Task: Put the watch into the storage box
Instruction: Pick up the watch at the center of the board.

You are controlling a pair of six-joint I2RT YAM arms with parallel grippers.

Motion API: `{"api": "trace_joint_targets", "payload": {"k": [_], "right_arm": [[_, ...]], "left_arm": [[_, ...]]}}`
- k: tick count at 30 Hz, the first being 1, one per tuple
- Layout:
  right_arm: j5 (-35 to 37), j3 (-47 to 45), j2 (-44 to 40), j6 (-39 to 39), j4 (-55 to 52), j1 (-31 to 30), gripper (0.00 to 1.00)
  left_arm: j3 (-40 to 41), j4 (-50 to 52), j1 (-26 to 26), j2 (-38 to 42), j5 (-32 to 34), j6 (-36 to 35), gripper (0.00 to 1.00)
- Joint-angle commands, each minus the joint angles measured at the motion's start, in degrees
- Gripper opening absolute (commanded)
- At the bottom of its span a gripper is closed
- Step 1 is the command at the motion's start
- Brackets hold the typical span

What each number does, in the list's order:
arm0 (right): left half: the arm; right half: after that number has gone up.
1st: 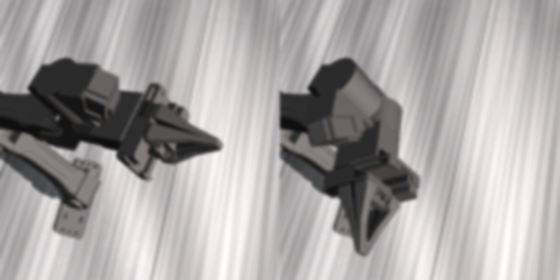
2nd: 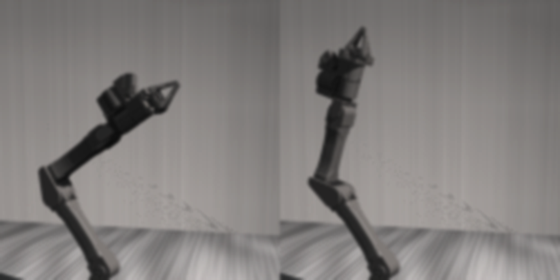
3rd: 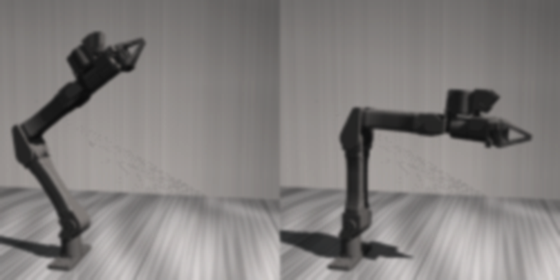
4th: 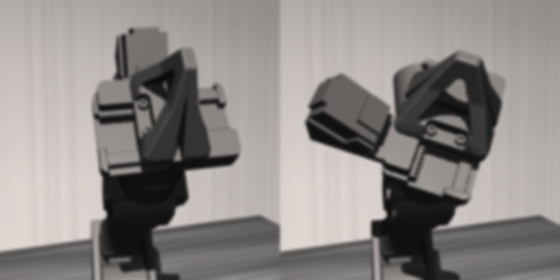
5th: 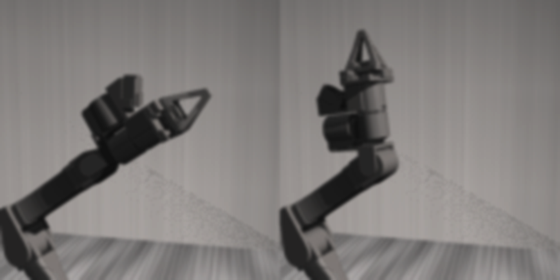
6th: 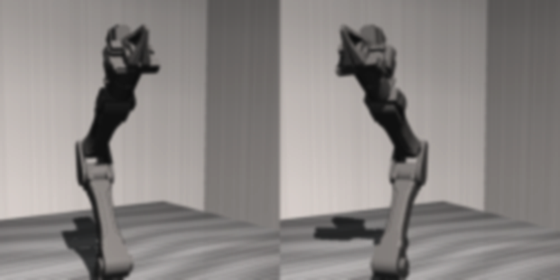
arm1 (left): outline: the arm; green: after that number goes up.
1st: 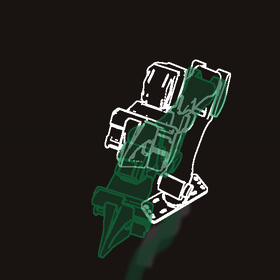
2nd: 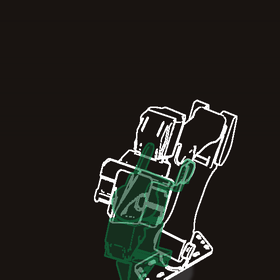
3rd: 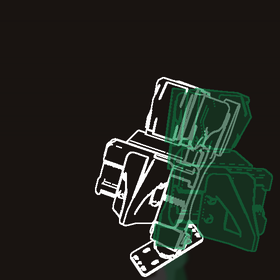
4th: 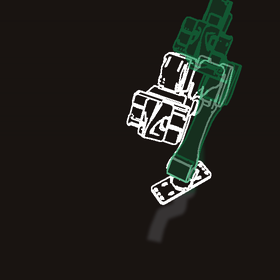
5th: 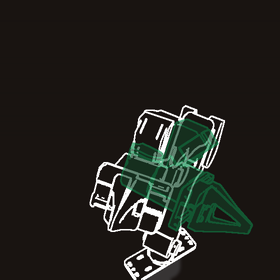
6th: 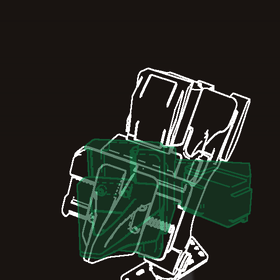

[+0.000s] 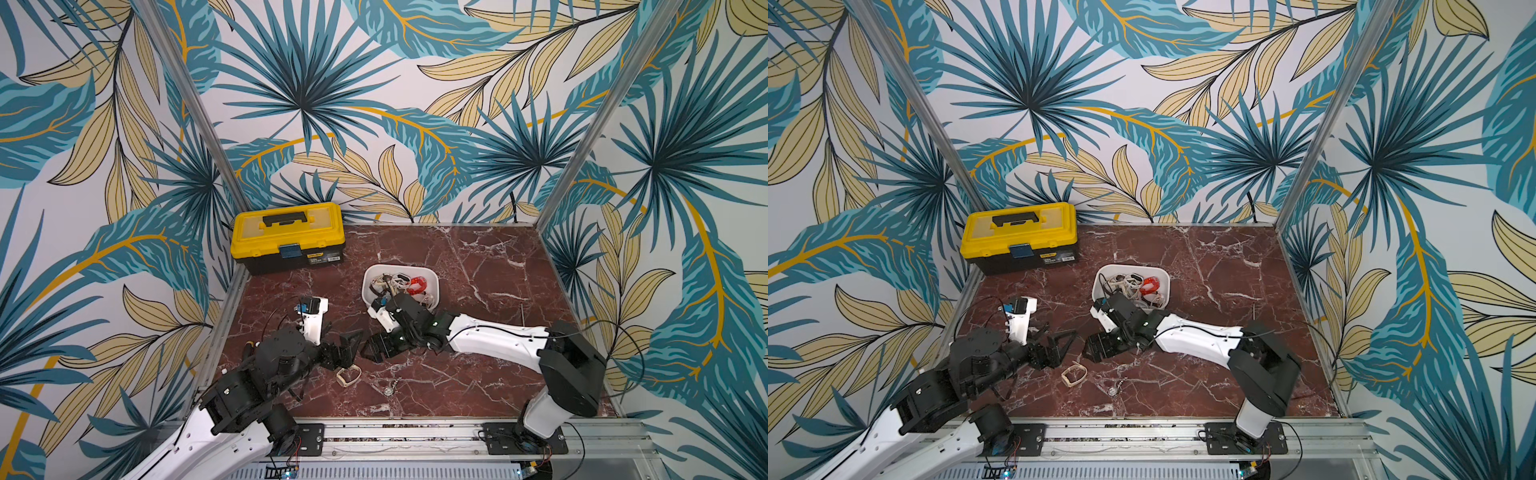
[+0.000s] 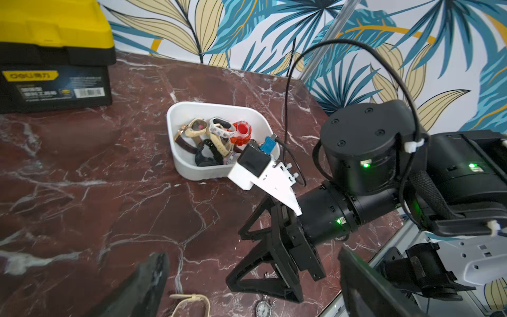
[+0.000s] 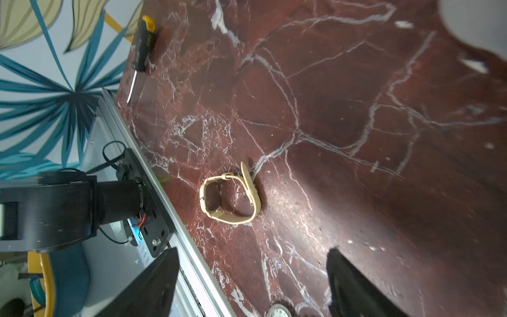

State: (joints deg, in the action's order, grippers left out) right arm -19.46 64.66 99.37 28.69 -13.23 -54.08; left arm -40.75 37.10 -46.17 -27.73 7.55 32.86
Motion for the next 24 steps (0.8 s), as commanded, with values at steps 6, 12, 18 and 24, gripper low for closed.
{"api": "trace_joint_targets", "payload": {"k": [6, 12, 18, 24], "right_arm": [[-4.33, 6.15, 10.18, -0.5, -3.17, -1.26, 0.74], [-2.41, 9.41, 13.66, -1.55, -5.4, -3.34, 0.71], [0.66, 11.09, 15.14, -2.1, -9.26, -4.47, 0.67], [2.26, 11.65, 16.15, -1.55, -9.98, -5.15, 0.63]], "left_arm": [[-0.25, 8.15, -0.24, 8.59, 2.63, 1.17, 1.0], [-0.11, 8.33, -0.23, 7.83, 1.17, 0.88, 1.0], [-3.39, 15.3, -0.24, 4.61, 5.54, 6.43, 1.0], [-7.37, 23.58, -0.54, 2.79, 2.53, 12.39, 0.96]]}}
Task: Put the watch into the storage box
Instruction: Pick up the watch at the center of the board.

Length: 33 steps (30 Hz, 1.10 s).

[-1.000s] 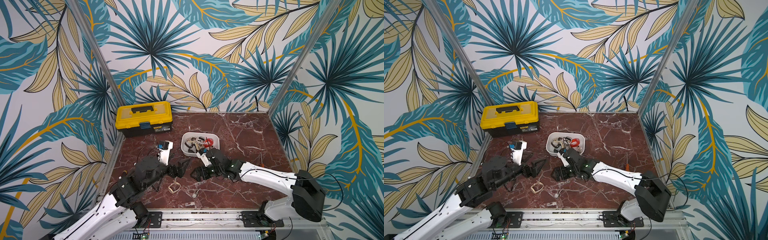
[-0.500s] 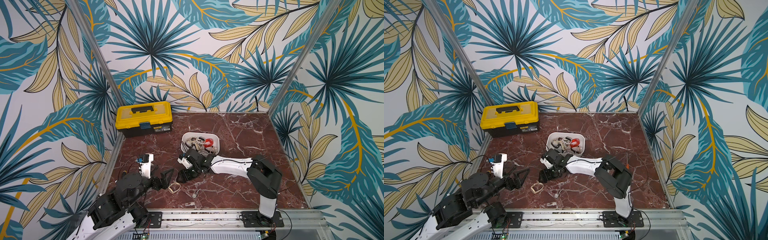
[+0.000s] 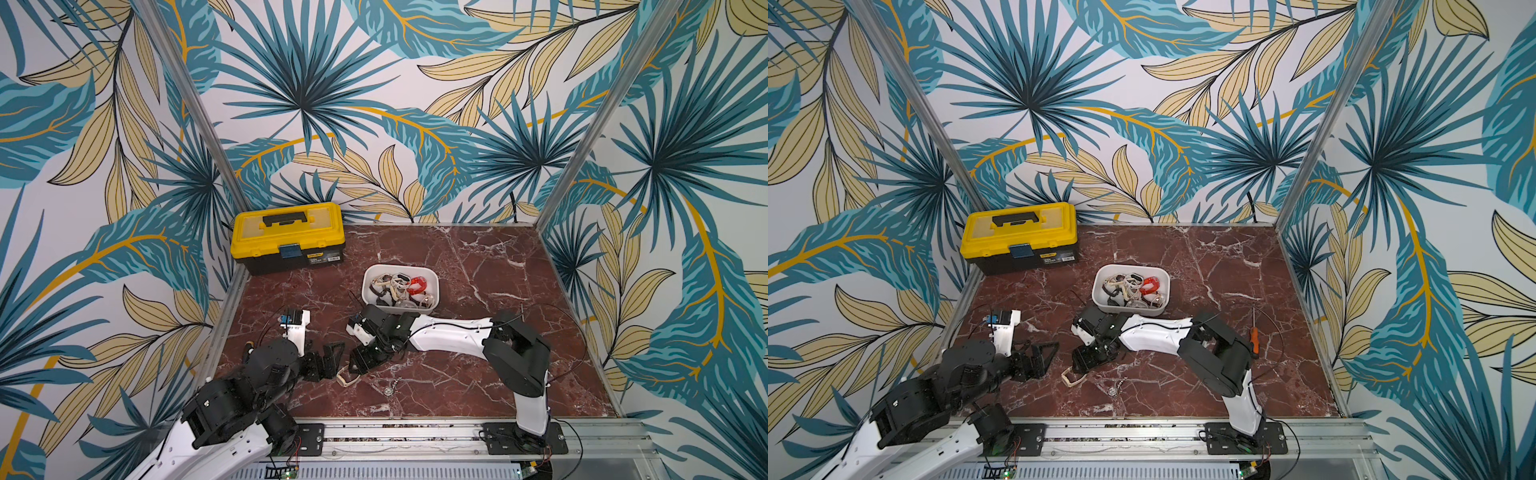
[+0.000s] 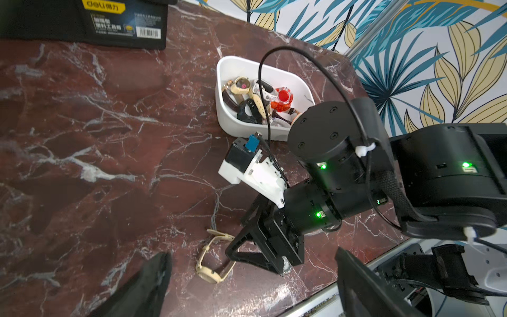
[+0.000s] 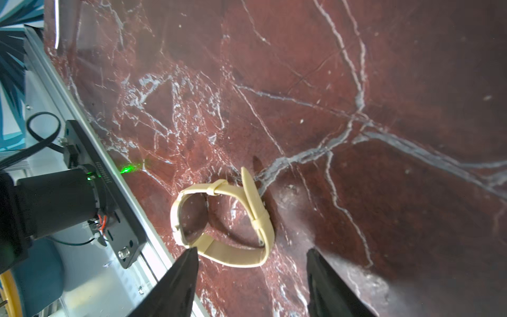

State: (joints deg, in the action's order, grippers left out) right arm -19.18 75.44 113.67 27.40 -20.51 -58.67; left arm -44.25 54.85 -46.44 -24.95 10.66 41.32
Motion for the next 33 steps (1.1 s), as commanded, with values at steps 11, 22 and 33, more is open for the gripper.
{"api": "trace_joint_targets", "payload": {"k": [11, 22, 33], "right_arm": [[4.3, 2.23, 3.54, -0.17, -4.1, -1.0, 0.58], [7.31, 6.59, 5.96, -1.23, -9.19, -1.97, 0.5], [9.44, 8.92, 8.82, 0.56, -10.47, -3.21, 0.36]], "left_arm": [[-10.72, 20.34, -0.33, -2.03, -2.81, 2.62, 0.97], [-12.67, 27.51, -0.32, -0.89, -4.22, -2.91, 1.0], [-13.62, 28.28, -0.32, -2.06, -5.59, -7.16, 1.0]]}}
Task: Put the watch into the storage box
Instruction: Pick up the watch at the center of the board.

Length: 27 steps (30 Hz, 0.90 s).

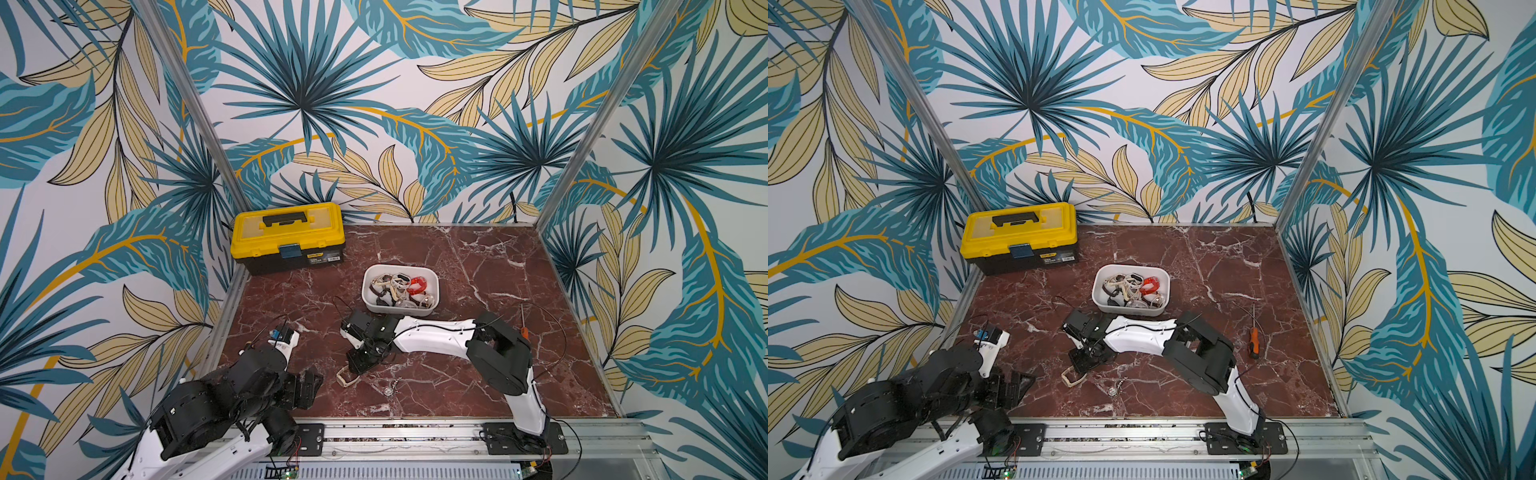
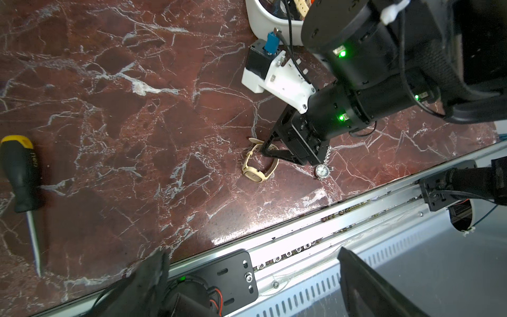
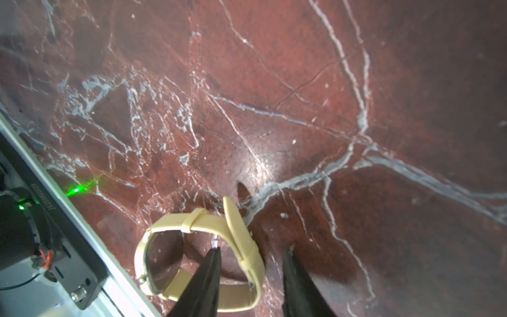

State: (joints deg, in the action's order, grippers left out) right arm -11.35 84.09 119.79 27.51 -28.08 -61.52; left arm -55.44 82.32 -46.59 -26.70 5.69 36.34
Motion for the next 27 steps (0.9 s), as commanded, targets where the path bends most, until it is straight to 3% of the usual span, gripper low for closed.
{"api": "trace_joint_targets", "payload": {"k": [1, 9, 15, 27], "right_arm": [[1.51, 0.67, 3.03, 0.44, -3.14, -0.44, 0.35], [0.58, 1.69, 4.53, 0.01, -3.16, -0.62, 0.23], [1.08, 1.03, 3.91, 0.27, -2.74, -0.61, 0.03], [0.34, 0.44, -3.24, 0.54, -2.2, 1.06, 0.0]], "left_arm": [[-2.56, 0.43, -0.17, 0.01, -0.92, -2.23, 1.0], [-1.78, 0.03, -0.21, 0.27, -0.86, -2.42, 1.0], [-2.3, 0.1, -0.17, 0.59, -0.16, -2.11, 1.0], [-5.22, -2.89, -0.17, -1.0, -0.55, -1.74, 1.0]]}}
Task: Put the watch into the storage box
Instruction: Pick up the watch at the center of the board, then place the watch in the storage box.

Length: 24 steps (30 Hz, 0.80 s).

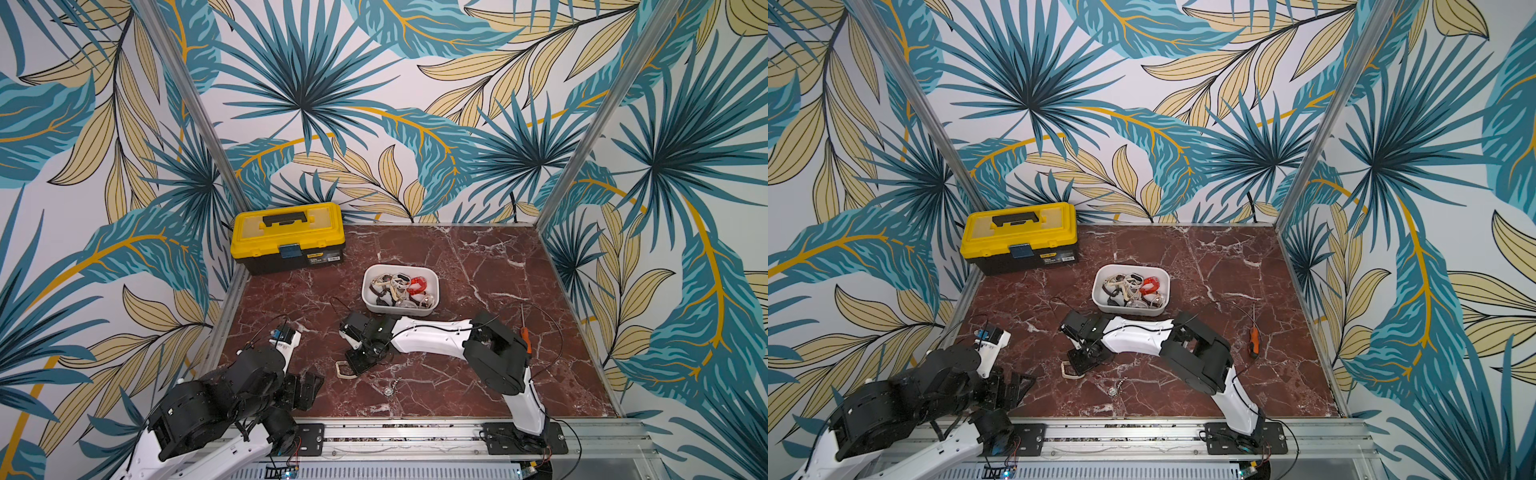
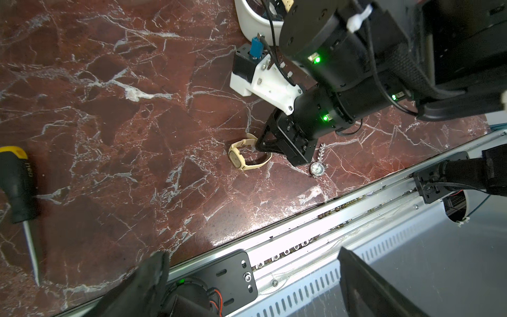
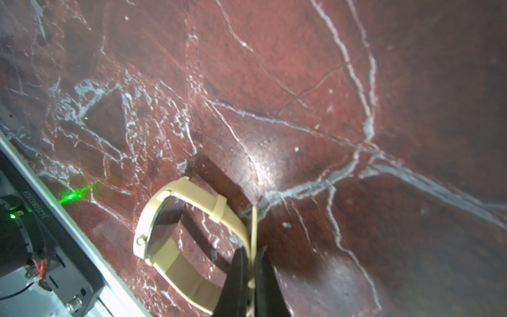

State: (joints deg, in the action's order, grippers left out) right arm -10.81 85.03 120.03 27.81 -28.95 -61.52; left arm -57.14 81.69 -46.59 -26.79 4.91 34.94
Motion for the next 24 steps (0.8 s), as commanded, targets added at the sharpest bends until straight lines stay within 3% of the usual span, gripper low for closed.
{"api": "trace_joint_targets", "payload": {"k": [1, 11, 24], "right_arm": [[-0.97, -0.08, -4.22, 0.5, -1.66, 1.77, 0.0], [-4.3, 3.41, -10.66, -1.23, -4.28, 7.79, 0.0], [-4.21, 6.55, -12.97, -2.87, -9.09, 22.52, 0.0]], "left_arm": [[-3.88, -2.87, -0.17, -1.2, -0.01, -0.4, 1.0], [-6.05, -7.76, -0.21, -3.98, 0.05, -2.65, 1.0], [-3.43, -13.02, -0.17, -8.2, -1.22, -5.13, 1.0]]}}
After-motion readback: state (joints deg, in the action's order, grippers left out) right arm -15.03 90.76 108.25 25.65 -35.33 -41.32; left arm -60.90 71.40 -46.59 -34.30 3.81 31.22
